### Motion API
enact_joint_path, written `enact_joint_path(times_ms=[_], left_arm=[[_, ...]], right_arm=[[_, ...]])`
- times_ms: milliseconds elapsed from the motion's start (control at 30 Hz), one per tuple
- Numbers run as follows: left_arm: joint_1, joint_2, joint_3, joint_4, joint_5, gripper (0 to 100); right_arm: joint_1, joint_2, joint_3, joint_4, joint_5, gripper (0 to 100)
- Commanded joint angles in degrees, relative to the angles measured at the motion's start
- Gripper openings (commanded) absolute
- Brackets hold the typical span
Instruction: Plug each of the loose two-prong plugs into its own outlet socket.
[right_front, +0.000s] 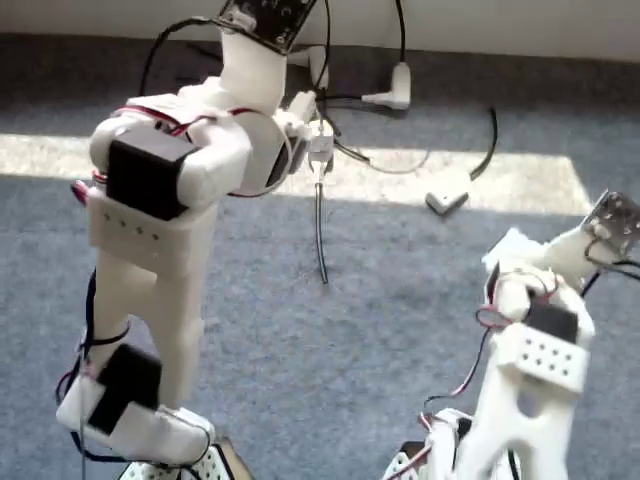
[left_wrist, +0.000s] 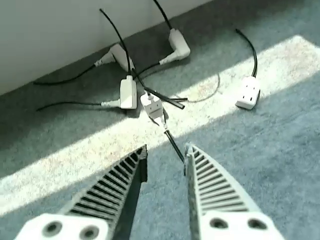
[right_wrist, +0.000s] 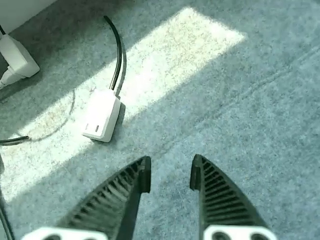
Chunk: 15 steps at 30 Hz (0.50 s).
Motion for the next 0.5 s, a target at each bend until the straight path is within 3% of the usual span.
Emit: enact_joint_path(times_ms=[0,100,300,467], left_arm=[[-1.3,-13.8,26.6,-0.5,-0.6,13],[-2.9,-17.3,42.4,-8.1,-0.4,13],[-5.7,-22.1,69.7,-31.6,-0.3,13],[-5.7,-26.8,85.3,-45.3,-0.3,13]], right_arm=[[-1.1,17.6,-23.6,5.0,0.4,14.2],[-3.9,28.8,-34.2,7.3,-0.2,14.4],[-10.0,46.3,-50.1,10.5,-12.7,29.7],[-12.8,59.1,-61.9,12.0,-20.9,30.8]])
